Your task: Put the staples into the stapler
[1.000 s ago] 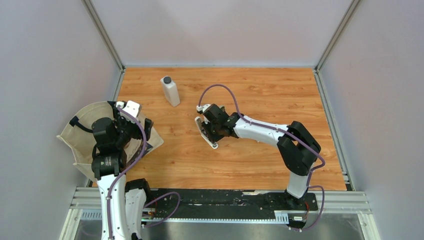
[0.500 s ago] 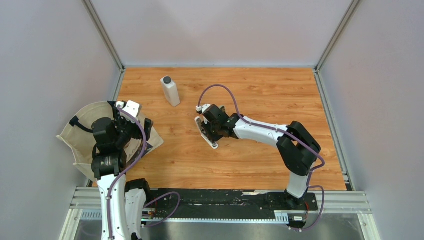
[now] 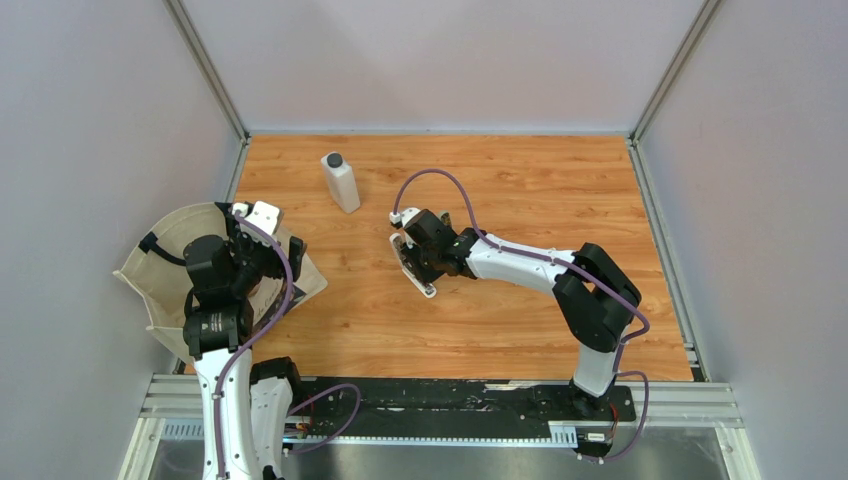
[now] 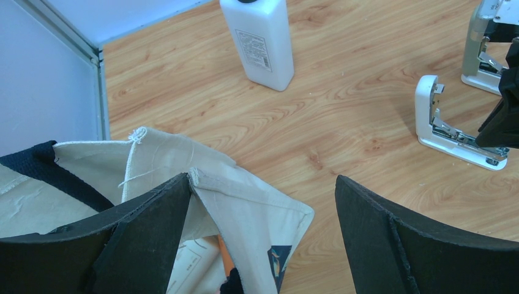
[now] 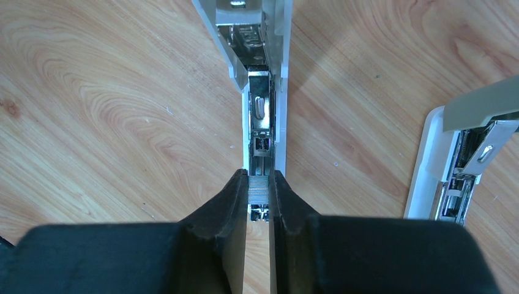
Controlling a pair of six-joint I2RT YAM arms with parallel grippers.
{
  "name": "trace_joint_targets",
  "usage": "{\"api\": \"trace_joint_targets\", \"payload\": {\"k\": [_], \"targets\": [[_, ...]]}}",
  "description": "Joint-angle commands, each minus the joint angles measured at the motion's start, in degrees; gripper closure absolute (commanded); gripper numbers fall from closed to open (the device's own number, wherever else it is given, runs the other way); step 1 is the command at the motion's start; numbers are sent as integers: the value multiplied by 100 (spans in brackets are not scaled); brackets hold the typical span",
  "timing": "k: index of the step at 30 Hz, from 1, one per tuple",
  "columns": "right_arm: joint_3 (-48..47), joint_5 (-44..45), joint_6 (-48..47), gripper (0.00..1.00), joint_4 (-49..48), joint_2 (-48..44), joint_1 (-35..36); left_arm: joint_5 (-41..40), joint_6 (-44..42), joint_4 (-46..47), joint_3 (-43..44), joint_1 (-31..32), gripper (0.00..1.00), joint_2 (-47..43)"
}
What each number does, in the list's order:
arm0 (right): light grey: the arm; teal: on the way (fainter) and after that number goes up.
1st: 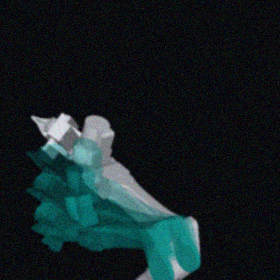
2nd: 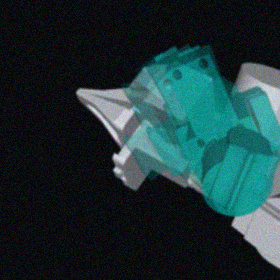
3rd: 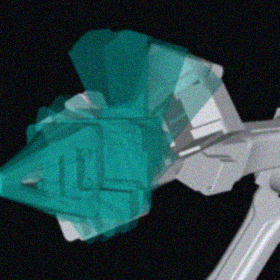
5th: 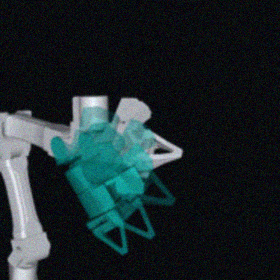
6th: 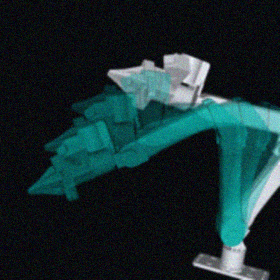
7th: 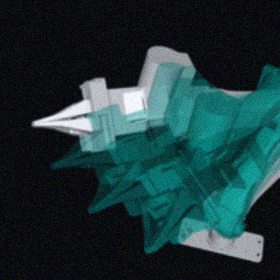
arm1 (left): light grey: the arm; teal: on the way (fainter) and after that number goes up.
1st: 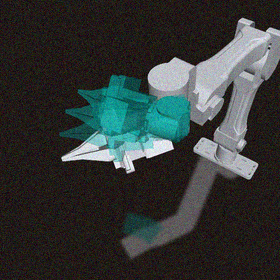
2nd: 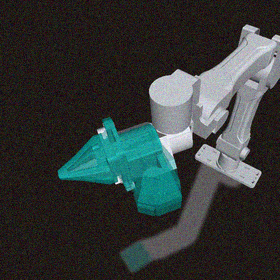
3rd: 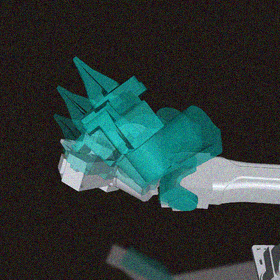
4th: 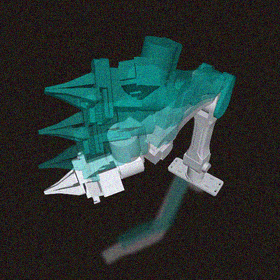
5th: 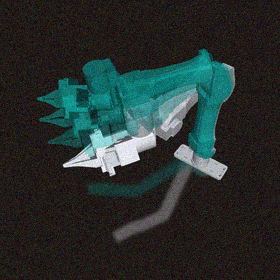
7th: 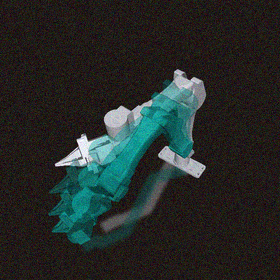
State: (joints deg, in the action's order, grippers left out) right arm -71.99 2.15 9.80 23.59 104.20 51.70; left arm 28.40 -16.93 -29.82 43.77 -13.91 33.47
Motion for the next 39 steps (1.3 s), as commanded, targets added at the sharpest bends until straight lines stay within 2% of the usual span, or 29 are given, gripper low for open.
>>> {"api": "trace_joint_targets", "payload": {"k": [1, 39], "targets": [[27, 13, -110, 83, -259, 65, 33, -1, 5, -322, -123, -59, 4, 36], [220, -628, -382, 84, -514, -260, -266, 7, -12, -313, -149, -59, 4, 36]]}}
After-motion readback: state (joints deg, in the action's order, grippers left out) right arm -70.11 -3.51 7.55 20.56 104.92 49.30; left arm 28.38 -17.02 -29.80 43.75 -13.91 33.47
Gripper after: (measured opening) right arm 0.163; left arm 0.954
